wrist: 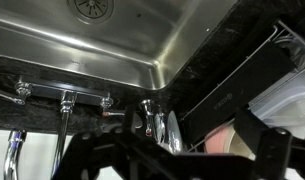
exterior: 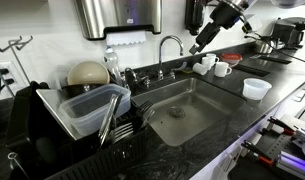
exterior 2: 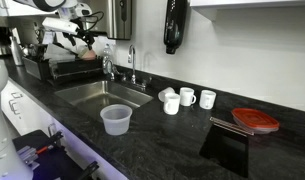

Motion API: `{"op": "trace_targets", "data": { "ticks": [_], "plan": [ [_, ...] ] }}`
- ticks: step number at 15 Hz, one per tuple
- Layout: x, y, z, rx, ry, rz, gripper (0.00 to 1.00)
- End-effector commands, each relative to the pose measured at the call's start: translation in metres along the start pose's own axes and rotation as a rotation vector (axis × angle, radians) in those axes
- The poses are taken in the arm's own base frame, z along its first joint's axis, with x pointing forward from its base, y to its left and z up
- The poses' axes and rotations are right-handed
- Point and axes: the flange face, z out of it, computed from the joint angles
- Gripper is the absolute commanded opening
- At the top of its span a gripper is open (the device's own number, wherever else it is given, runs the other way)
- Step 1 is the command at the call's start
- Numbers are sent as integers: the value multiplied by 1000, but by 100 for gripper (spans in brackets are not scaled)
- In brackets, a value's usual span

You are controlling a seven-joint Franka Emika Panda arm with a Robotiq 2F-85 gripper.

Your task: Move the spoon from the white cup and put it on the dish rack then put the same cup in the sink

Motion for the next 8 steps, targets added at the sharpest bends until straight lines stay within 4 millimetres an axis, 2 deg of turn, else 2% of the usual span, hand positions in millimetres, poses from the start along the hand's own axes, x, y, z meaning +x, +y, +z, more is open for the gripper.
{"op": "trace_targets", "data": {
  "ticks": [1, 7, 8],
  "plan": [
    [-1, 0, -2, -2, 0, 1, 100],
    [-3, 0, -1, -3, -4, 2, 100],
    [-3, 8, 0, -19, 11, 26, 100]
  ]
}}
